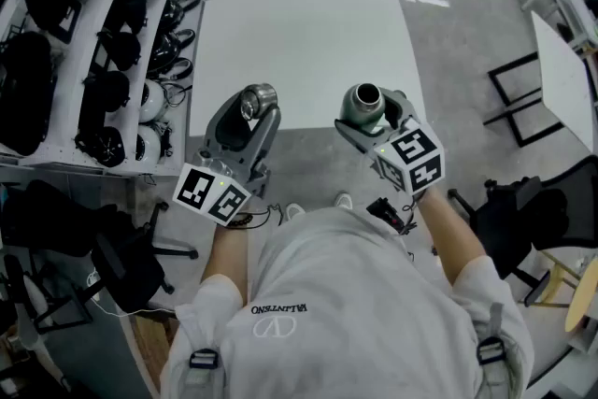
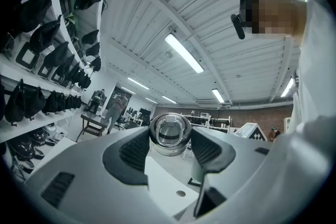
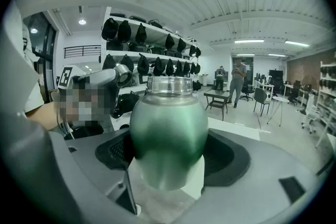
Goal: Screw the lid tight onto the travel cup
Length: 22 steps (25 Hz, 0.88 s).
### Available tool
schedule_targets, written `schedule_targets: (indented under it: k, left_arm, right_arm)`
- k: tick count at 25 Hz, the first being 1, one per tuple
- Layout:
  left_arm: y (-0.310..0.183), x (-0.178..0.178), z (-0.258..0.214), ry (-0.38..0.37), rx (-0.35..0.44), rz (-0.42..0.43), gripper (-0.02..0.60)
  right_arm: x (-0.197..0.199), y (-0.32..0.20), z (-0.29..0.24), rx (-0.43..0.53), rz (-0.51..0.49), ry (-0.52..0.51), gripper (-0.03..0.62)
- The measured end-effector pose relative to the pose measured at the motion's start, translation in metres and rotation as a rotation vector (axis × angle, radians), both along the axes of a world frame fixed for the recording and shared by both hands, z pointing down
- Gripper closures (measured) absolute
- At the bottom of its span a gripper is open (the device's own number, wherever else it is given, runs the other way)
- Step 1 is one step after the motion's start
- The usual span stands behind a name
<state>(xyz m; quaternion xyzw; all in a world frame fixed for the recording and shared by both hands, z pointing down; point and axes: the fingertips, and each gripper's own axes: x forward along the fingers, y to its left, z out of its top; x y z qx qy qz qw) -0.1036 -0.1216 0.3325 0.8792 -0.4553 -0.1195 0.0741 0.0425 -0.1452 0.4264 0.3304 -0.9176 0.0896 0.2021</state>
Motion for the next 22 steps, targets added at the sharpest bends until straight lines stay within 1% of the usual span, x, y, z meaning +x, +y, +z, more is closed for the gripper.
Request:
schedule_targets:
  k: [5, 8, 11, 18, 22]
  left_arm:
    - [-0.002, -0.001, -0.001, 0.000, 0.006, -0.002, 0.333]
    - [-0.001, 0.001, 0.000, 0.003, 0.004, 0.003, 0.333]
    - [-0.001, 0.007, 0.000, -0.001, 0.004, 0.023, 0.333]
    - [-0.001, 0.023, -0.007, -0.020, 0.013, 0.073, 0.333]
    - [-0.005, 0.031, -0.015, -0.022, 0.022, 0.087, 0.333]
  right_arm:
    - [0.001, -0.002, -0.001, 0.001, 0.008, -0.009, 0.209]
    - [0.001, 0.001, -0.004, 0.022, 0.006, -0.013, 0.209]
    - [0.000, 0.002, -0.005, 0.030, 0.012, -0.016, 0.209]
    - [-0.001, 0.006, -0.001, 0.018, 0.008, 0.014, 0.209]
    - [0.003, 0.000, -0.010, 0.038, 0.010, 0.014, 0.209]
